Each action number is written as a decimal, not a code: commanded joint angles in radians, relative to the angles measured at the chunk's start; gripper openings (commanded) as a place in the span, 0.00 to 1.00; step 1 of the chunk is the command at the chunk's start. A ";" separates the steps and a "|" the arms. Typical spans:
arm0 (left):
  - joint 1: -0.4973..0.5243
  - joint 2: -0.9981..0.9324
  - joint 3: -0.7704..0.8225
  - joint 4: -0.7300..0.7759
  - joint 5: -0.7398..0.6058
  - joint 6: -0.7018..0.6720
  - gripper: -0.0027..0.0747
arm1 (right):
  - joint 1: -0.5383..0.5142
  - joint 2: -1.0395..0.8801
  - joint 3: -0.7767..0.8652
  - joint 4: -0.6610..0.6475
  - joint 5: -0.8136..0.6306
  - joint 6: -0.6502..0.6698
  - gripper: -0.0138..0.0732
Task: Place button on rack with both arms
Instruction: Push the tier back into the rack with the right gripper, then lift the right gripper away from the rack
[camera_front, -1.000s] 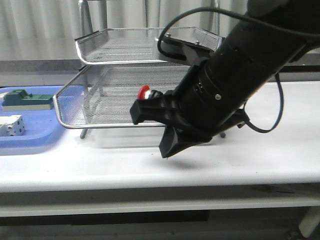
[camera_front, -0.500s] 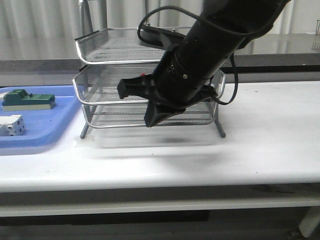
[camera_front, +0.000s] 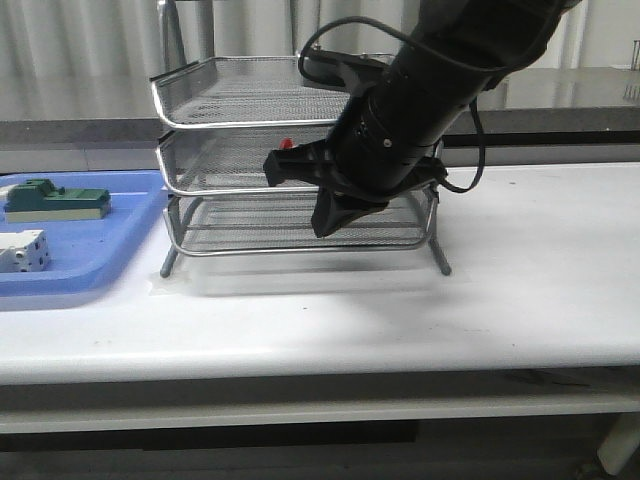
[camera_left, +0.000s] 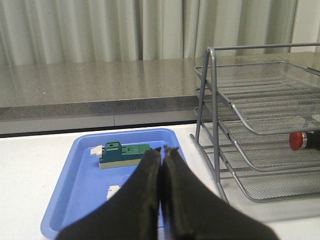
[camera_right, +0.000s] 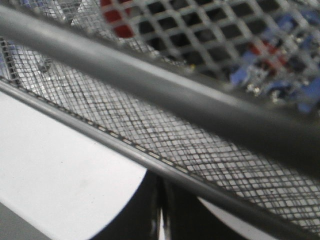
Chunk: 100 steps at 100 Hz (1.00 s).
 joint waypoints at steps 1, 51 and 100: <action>0.003 0.007 -0.029 -0.010 -0.069 -0.008 0.01 | -0.007 -0.056 -0.036 -0.001 -0.027 -0.011 0.08; 0.003 0.007 -0.029 -0.010 -0.069 -0.008 0.01 | -0.007 -0.193 -0.031 -0.047 0.142 -0.009 0.09; 0.003 0.007 -0.029 -0.010 -0.069 -0.008 0.01 | -0.104 -0.453 0.111 -0.254 0.160 0.130 0.09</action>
